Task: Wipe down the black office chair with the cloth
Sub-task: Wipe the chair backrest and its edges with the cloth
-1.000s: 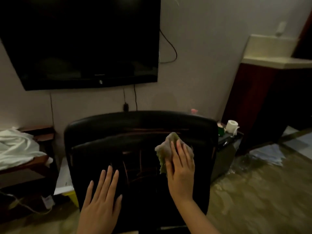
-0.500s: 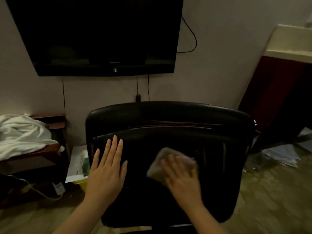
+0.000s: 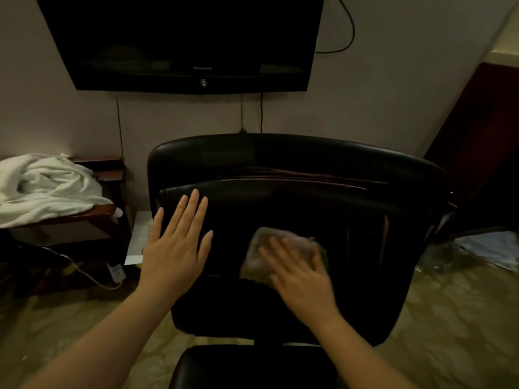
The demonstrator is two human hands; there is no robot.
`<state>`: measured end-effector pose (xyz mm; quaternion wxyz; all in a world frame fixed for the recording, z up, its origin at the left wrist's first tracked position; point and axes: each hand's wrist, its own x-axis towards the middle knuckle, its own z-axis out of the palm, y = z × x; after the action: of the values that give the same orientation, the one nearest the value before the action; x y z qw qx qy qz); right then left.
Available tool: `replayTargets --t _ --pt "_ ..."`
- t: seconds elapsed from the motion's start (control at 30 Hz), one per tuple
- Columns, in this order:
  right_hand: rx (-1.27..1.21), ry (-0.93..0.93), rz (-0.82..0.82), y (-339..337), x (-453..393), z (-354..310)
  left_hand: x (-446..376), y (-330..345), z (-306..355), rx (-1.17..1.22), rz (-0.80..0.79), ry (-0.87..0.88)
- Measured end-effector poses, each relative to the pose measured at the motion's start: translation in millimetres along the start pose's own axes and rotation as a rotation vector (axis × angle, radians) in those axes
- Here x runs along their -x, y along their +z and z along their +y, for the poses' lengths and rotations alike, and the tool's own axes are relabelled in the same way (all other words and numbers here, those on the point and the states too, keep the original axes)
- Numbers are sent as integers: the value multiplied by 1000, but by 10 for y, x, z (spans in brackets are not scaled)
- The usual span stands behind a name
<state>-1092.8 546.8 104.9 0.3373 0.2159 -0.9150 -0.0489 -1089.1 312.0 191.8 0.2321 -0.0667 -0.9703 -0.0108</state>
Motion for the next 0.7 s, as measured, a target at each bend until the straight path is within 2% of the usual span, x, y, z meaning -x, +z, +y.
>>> replayTargets --t 0.1,0.2,0.33,0.47,0.5,0.63,0.7 --pt "-33 180 54 -261 -185 386 -2 -4 -27 -12 -24 12" --pt "-79 217 93 -315 -643 95 23 48 -47 -3 -39 16" --pt "-62 -38 -13 11 -553 -484 17 33 -106 -72 -61 55" --pt "-58 -238 -77 144 -16 -359 3 -13 -180 -137 -74 132" --pt "-44 -226 -69 103 8 -251 5 -12 -192 -139 -73 144" --pt "-67 46 52 -178 -489 -123 9 7 -191 -66 -46 149" --pt "-107 39 56 -149 -673 -381 13 11 -174 -18 -40 137"
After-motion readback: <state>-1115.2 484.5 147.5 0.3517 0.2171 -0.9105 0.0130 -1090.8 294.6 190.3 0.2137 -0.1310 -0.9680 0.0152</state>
